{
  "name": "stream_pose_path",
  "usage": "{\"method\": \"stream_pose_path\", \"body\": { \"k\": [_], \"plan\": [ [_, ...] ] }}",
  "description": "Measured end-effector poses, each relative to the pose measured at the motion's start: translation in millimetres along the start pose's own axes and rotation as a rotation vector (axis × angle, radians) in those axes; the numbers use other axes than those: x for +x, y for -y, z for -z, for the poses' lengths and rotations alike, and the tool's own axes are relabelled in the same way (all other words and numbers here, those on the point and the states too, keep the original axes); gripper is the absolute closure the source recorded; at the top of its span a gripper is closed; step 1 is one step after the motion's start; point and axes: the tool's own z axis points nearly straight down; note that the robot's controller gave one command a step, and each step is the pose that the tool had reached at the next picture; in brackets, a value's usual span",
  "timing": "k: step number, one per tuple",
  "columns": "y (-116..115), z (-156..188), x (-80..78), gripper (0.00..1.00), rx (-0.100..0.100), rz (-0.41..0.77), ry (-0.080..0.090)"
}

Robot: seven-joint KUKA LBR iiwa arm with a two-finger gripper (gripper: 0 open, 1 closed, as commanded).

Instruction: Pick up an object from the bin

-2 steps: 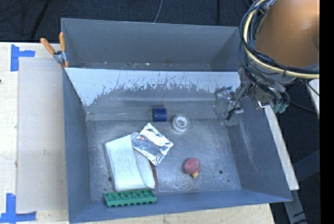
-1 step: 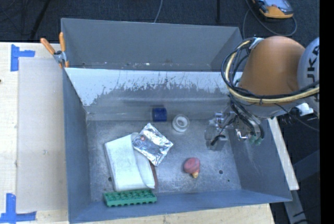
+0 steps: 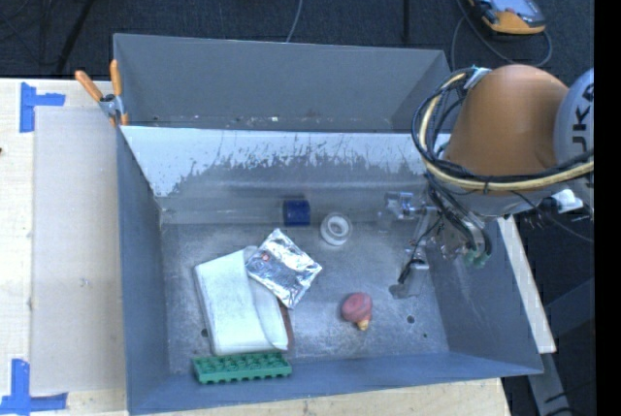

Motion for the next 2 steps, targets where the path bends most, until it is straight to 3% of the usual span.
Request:
{"method": "stream_pose_path", "body": {
  "k": [1,2],
  "plan": [
    [11.7,-146.0,23.8,0.0,-0.001,0.198,-0.008],
    [11.5,-142.6,21.6,1.0,0.0,0.2,0.0]
  ]
}}
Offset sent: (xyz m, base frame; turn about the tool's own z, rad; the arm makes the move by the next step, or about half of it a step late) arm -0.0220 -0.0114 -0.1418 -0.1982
